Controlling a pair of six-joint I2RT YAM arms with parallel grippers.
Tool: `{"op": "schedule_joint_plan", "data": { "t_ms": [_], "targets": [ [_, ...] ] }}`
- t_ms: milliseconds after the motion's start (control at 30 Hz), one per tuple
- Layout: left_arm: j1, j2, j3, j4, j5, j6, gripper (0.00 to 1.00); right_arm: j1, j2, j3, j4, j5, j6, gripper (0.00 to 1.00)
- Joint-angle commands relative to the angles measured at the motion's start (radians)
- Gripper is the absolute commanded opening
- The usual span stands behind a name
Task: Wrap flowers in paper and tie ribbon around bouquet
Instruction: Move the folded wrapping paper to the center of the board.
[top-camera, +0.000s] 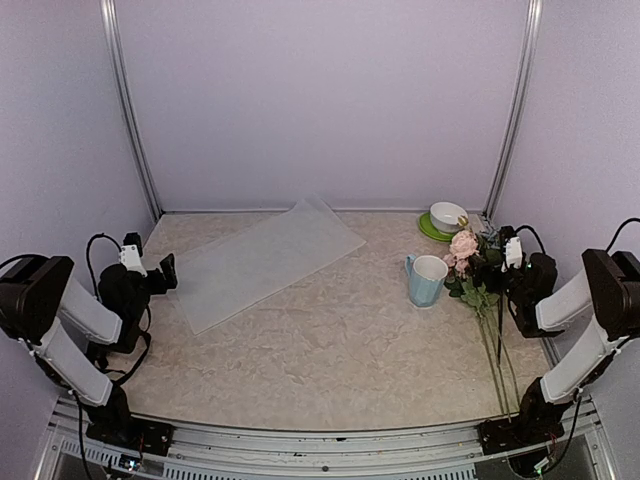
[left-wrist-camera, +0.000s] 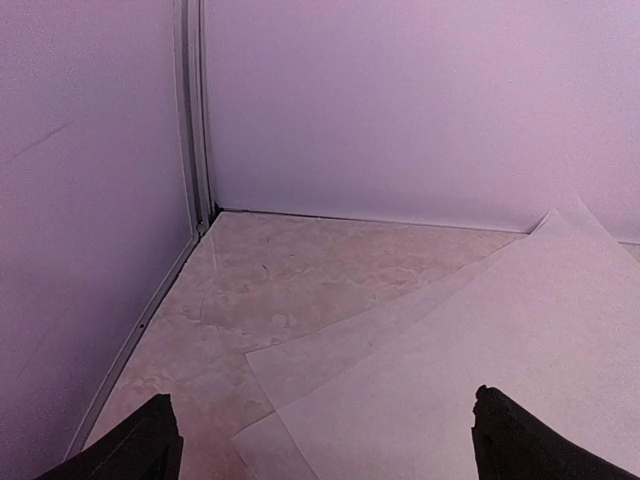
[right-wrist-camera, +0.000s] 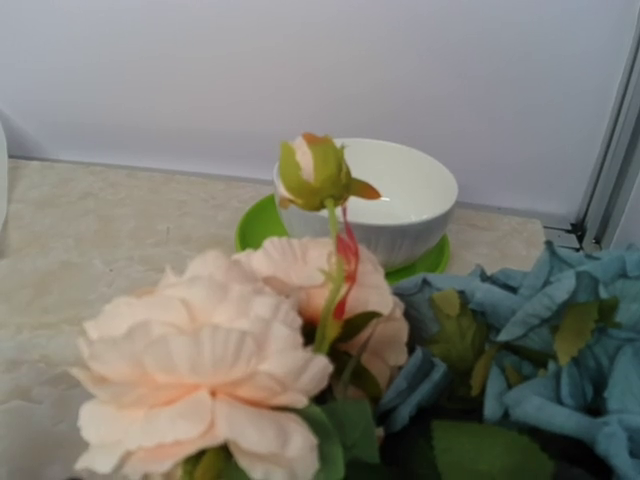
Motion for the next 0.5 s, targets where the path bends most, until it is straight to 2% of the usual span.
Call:
{"op": "schedule_joint_plan", "data": {
  "t_ms": [0,100,133,300,333,400,467],
  "targets": [
    [-0.003,-0.011,0.007,0.025,0.006,0.011,0.99,0.007,-0.005,0.010,-0.011,0.000,-0.004,1.00],
    [-0.002,-0.011,0.007,0.025,0.005,0.011,0.99,0.007,-0.002,0.017,-0.020,0.000,-0.002,1.00],
    [-0.002,-0.010,0.008,0.025,0.007,0.011,0.99,0.008,0.003,0.047,-0.072,-0.001,-0.002,1.00],
    [-0.007,-0.019,0.012,0.018,0.013,0.018,0.99,0.005,0.045,0.384,-0.570,0.011,0.047,1.00],
    [-0.021,-0.050,0.032,-0.030,0.009,0.035,0.99,0.003,0.040,0.424,-0.595,-0.011,0.064,1.00],
    [-0.072,-0.151,0.122,-0.241,-0.103,0.056,0.99,0.001,-0.001,0.452,-0.590,-0.041,0.108,1.00],
    [-0.121,-0.209,0.231,-0.435,-0.170,0.086,0.99,0.001,-0.058,0.452,-0.588,0.004,0.165,1.00]
  ]
}}
